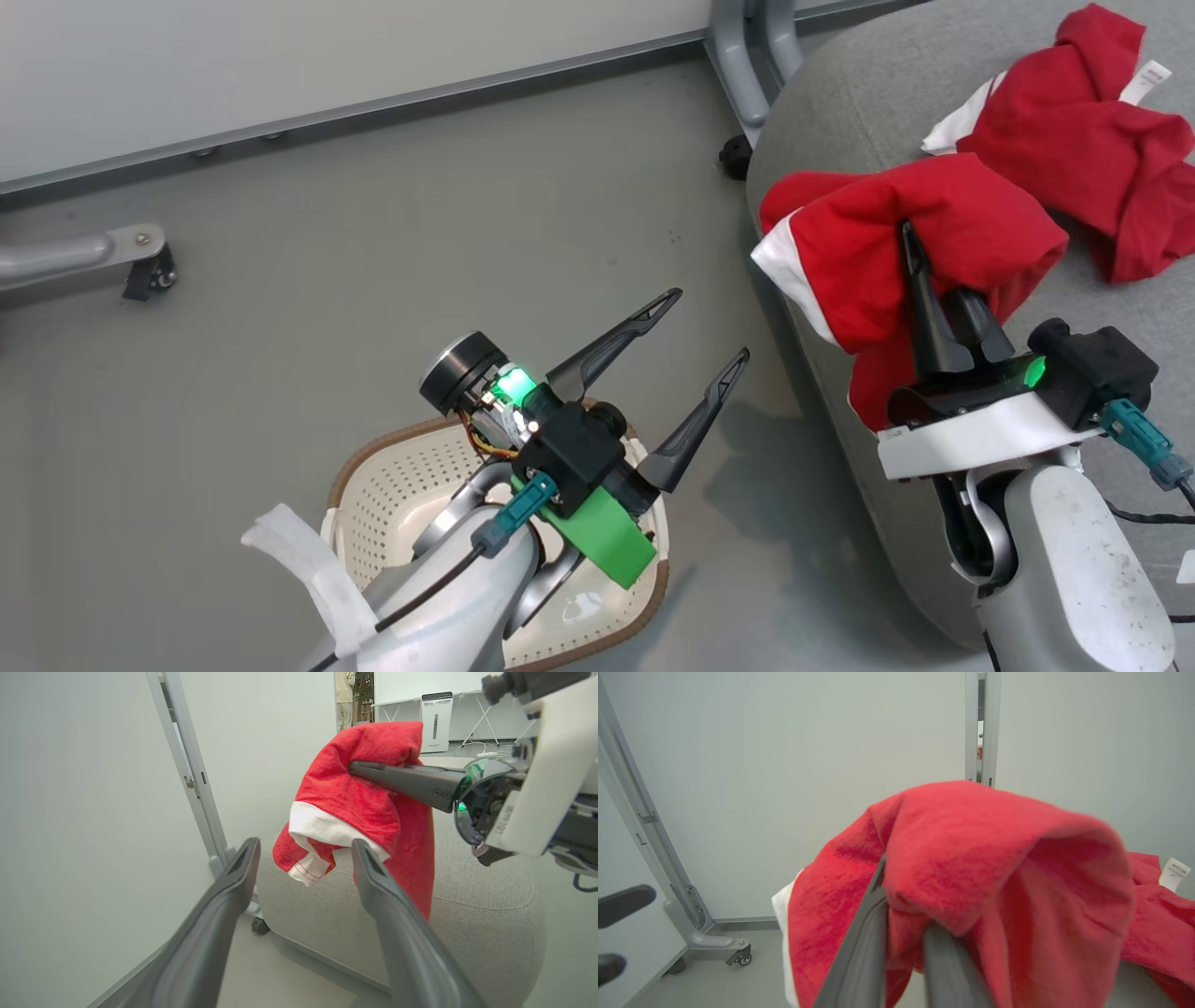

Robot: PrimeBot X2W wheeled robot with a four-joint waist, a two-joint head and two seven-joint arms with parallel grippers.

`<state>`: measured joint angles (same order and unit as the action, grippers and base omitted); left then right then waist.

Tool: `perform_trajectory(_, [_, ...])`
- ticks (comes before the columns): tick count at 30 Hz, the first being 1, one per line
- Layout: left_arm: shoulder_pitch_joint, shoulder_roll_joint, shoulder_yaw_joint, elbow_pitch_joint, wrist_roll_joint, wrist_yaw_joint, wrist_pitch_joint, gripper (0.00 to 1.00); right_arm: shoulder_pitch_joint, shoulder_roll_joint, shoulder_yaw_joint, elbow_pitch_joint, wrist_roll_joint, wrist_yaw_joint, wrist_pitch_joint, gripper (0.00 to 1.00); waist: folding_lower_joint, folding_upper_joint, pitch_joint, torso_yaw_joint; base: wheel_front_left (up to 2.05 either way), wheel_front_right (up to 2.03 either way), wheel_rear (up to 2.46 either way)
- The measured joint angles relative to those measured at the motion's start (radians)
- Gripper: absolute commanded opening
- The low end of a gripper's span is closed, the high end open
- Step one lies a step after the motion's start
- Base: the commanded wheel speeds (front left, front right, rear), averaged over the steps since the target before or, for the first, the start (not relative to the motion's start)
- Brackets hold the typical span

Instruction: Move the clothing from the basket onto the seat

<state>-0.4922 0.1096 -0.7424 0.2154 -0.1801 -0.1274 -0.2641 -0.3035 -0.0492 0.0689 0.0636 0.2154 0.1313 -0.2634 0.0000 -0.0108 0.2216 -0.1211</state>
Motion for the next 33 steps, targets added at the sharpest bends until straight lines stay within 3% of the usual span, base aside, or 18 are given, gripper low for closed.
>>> perform_trajectory(12, [-0.004, 0.021, -0.023, 0.005, 0.002, 0.0, 0.0, 1.0, 0.045, 0.0, -0.085, -0.024, -0.007, 0.0, 0.0, 0.0, 0.0, 0.0, 0.04, -0.122, 0.0, 0.0, 0.0])
perform_trajectory(22, [-0.013, 0.03, -0.032, 0.006, 0.002, 0.0, 0.0, 1.0, 0.057, 0.0, -0.142, -0.039, -0.005, 0.0, 0.0, 0.0, 0.0, 0.0, 0.08, -0.16, 0.0, 0.0, 0.0])
perform_trajectory(33, [-0.064, 0.055, -0.043, 0.0, 0.007, 0.0, 0.0, 1.0, -0.197, -0.009, -0.219, -0.081, -0.089, 0.0, 0.0, 0.0, 0.0, 0.0, 0.175, -0.168, 0.0, 0.0, 0.0])
